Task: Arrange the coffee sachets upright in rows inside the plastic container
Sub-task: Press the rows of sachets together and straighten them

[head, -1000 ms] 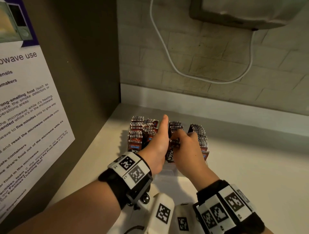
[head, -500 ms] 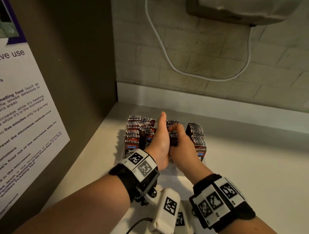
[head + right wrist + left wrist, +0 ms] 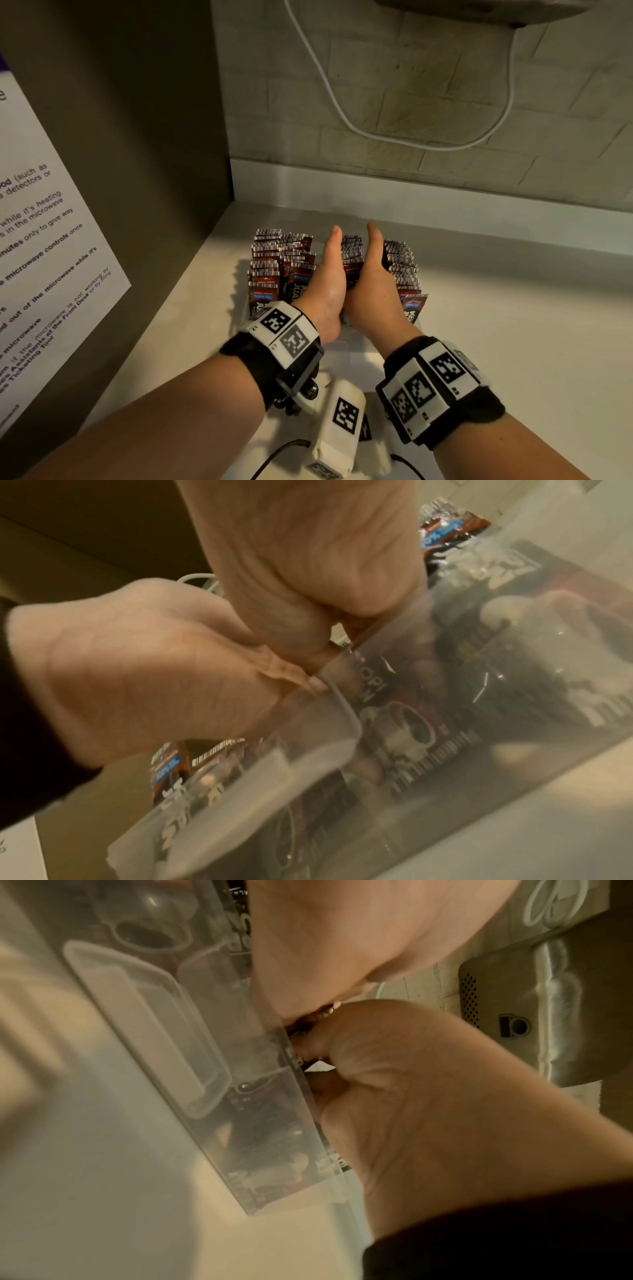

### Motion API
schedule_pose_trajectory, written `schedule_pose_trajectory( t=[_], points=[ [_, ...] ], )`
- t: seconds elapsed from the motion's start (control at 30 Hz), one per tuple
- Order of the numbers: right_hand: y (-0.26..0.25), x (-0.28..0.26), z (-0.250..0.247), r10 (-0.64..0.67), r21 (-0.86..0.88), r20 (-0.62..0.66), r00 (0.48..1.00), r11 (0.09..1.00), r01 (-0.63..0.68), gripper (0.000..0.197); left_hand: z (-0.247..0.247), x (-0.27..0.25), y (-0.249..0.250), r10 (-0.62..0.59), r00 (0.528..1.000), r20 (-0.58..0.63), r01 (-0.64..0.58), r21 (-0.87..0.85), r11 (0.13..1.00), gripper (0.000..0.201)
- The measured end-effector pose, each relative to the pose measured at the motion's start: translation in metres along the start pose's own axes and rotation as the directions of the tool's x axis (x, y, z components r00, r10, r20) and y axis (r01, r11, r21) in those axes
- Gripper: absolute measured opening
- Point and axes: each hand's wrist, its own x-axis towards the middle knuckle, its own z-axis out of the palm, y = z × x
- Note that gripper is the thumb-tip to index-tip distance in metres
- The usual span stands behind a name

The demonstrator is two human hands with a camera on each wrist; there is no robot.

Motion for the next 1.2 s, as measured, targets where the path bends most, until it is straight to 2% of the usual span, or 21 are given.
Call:
schedule_pose_trajectory(
  t=[0.27, 0.47, 0.63, 0.8, 1.1, 1.2],
  points=[
    [0.003, 0.003, 0.001, 0.103, -0.002, 0.069, 0.992, 0.995, -0.103, 0.106, 0.002, 0.003, 0.001, -0.012, 1.0, -0.009, 0.011, -0.025, 1.0, 0.07],
    [0.001, 0.001, 0.0, 0.105, 0.052, 0.038, 0.994, 0.993, -0.107, 0.098, 0.002, 0.008, -0.004, 0.0, 0.999, -0.053, -0.002, -0.037, 0.999, 0.068],
    [0.003, 0.002, 0.004, 0.15, 0.02, 0.05, 0.987, 0.988, -0.151, 0.096, 0.004, 0.012, -0.002, -0.051, 0.995, -0.081, 0.047, -0.051, 0.998, 0.078],
    [0.005, 0.005, 0.003, 0.157, 0.01, 0.084, 0.984, 0.987, -0.158, 0.1, 0.009, 0.002, 0.0, 0.042, 0.993, -0.111, -0.046, -0.032, 0.998, 0.06],
    [0.001, 0.004, 0.004, 0.203, -0.017, 0.064, 0.977, 0.979, -0.202, 0.102, 0.002, 0.006, 0.002, 0.003, 0.999, -0.038, -0.004, -0.006, 1.0, 0.065],
    [0.002, 0.003, 0.004, 0.195, 0.006, 0.059, 0.979, 0.981, -0.195, 0.101, 0.002, 0.009, 0.0, 0.021, 0.997, -0.068, -0.023, -0.038, 0.999, 0.056]
  ],
)
